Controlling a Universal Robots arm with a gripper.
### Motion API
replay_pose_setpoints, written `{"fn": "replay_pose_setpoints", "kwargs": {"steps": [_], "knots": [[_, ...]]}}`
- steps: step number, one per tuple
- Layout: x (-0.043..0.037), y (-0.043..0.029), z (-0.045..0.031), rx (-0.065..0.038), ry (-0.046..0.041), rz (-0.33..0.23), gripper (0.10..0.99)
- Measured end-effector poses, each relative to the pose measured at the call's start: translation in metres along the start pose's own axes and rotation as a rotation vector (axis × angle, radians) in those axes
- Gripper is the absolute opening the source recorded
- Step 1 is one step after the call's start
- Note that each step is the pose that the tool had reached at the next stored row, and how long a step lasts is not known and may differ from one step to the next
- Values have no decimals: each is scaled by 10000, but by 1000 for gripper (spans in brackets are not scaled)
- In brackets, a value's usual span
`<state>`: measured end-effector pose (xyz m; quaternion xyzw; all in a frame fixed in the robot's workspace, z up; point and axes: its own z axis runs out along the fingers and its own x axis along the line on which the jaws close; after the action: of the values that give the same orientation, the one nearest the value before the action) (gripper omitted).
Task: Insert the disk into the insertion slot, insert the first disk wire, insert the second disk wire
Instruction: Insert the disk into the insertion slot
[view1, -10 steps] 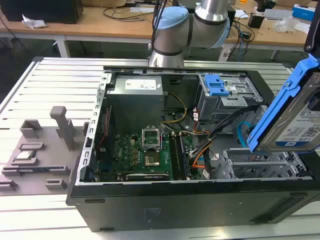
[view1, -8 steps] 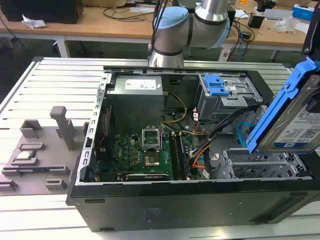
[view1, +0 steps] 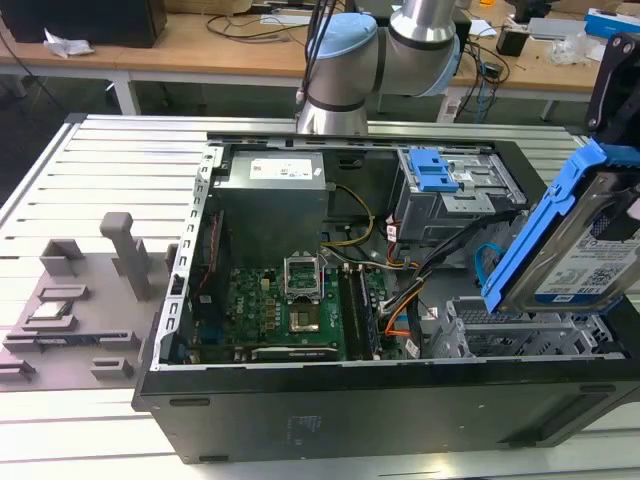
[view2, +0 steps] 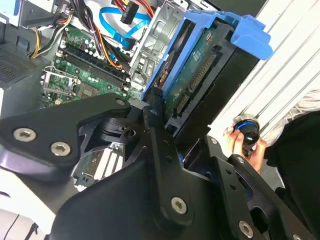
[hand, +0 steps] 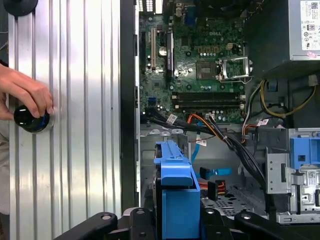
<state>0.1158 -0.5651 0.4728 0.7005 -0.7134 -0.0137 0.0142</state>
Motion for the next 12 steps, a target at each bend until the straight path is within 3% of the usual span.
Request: {"fn": "replay_pose_setpoints", "kwargs": {"steps": [9, 12], "knots": [[-12, -6, 153, 0, -2, 0, 361], [-72, -3, 186, 0, 0, 0, 361]]}}
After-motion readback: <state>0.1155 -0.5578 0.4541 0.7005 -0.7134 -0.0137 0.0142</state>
